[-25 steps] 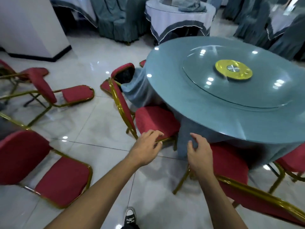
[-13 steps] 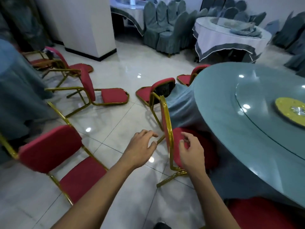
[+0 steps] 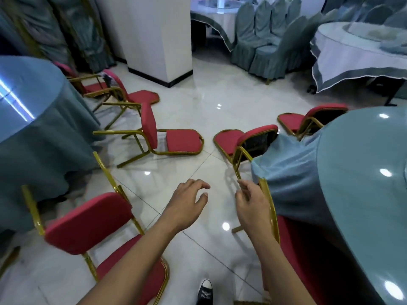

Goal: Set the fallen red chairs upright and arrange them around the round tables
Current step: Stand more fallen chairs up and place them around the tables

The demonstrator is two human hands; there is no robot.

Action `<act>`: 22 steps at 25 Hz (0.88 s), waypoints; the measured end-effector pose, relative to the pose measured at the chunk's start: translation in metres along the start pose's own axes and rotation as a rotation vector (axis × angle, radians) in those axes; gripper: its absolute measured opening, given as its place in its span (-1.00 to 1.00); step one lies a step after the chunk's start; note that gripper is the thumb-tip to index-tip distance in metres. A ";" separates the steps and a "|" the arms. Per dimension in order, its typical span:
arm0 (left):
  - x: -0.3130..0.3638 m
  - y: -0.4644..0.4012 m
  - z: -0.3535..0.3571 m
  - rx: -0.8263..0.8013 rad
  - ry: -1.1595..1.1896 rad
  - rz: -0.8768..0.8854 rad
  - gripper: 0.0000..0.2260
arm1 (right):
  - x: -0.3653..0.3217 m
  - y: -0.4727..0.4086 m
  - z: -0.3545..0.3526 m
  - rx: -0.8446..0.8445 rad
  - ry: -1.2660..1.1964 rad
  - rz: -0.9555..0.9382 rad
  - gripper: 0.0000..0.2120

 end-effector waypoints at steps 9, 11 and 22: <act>-0.030 -0.186 -0.076 0.092 0.024 -0.022 -0.78 | -0.052 -0.192 0.076 -0.071 -0.017 -0.053 -0.72; -0.037 -0.235 -0.093 0.100 0.025 -0.003 -0.78 | -0.061 -0.240 0.094 -0.062 -0.006 -0.054 -0.72; -0.051 -0.516 -0.194 0.045 -0.011 0.060 -0.79 | -0.120 -0.507 0.182 -0.025 -0.003 0.024 -0.72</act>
Point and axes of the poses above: each hand's wrist, its own y-axis away from the middle knuckle, its own z-axis out of the palm, x = y × z, the point moved 9 cm from there along -y, towards the middle knuckle, and after that the axes turned 15 degrees about y, right-handed, at the moved point
